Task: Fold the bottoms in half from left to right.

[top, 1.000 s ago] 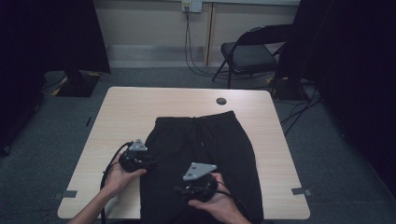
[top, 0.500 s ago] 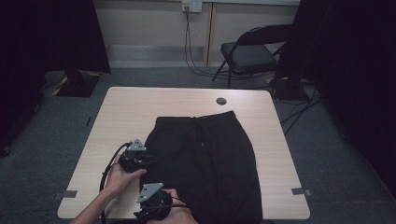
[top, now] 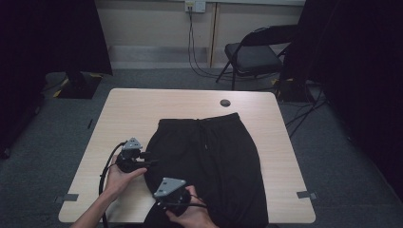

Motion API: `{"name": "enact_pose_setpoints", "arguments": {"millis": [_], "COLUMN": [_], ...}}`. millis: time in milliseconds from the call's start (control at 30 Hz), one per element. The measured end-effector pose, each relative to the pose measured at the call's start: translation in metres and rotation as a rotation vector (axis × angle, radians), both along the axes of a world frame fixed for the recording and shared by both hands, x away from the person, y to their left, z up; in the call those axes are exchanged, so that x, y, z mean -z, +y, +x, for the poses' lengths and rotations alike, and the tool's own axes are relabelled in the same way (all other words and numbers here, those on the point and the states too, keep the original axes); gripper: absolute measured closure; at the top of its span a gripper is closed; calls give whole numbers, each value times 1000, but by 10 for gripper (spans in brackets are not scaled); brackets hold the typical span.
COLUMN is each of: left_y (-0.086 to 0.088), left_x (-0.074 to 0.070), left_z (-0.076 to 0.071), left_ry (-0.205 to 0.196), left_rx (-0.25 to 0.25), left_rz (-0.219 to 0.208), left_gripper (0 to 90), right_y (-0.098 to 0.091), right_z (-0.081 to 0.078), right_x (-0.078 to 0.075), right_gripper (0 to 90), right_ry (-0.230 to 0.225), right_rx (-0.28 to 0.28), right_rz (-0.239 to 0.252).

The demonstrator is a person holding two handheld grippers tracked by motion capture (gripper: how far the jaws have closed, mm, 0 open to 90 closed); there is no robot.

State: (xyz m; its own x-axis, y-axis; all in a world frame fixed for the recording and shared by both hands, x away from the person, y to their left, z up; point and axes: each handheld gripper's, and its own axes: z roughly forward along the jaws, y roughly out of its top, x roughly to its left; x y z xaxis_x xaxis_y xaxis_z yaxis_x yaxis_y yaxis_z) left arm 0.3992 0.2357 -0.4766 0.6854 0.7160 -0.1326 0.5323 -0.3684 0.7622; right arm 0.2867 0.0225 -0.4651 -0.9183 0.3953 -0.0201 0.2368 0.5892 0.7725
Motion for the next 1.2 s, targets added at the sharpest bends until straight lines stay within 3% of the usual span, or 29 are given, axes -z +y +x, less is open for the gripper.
{"name": "enact_pose_setpoints", "arguments": {"millis": [100, 167, 267, 333, 367, 500, 600, 667, 767, 800, 867, 1000, 1100, 1200], "left_y": [0, -6, -12, -21, -25, -26, -25, -25, -23, -20, -11, 1, 2, 1], "left_x": [-2, -2, 0, 4, 5, 11, 12, 13, 11, 9, 0, -10, -13, -8], "left_z": [0, 1, 2, 4, 5, 5, 5, 6, 6, 6, 6, 11, 26, 43], "left_ry": [-13, -24, -11, -8, -9, 16, 24, 29, 25, 22, 14, 5, -8, 5], "left_rx": [-10, 12, 26, 42, 51, 56, 46, 46, 45, 39, -16, -75, -75, -100], "left_rz": [-42, -17, -1, 35, 47, 78, 72, 74, 63, 43, -8, -12, 19, 0], "left_gripper": [462, 456, 451, 452, 452, 462, 471, 472, 471, 465, 448, 418, 411, 407], "right_y": [-28, -47, -58, -67, -70, -69, -64, -60, -56, -53, -51, -51, -50, -52], "right_z": [7, 9, 11, 11, 11, 15, 26, 33, 32, 28, 21, 16, 16, 18], "right_x": [-12, -9, -1, 14, 21, 26, 27, 29, 32, 32, 31, 30, 31, 32], "right_gripper": [881, 881, 881, 869, 801, 600, 560, 596, 662, 783, 870, 884, 883, 882], "right_ry": [-15, -30, -8, 15, 30, 37, 38, 70, 63, 56, 28, 20, 22, 30], "right_rx": [62, 100, 119, 128, 131, 160, 183, 183, 175, 157, 142, 132, 120, 114], "right_rz": [6, -23, -50, -86, -84, -64, -43, -11, -15, -21, -38, -52, -48, -36]}}
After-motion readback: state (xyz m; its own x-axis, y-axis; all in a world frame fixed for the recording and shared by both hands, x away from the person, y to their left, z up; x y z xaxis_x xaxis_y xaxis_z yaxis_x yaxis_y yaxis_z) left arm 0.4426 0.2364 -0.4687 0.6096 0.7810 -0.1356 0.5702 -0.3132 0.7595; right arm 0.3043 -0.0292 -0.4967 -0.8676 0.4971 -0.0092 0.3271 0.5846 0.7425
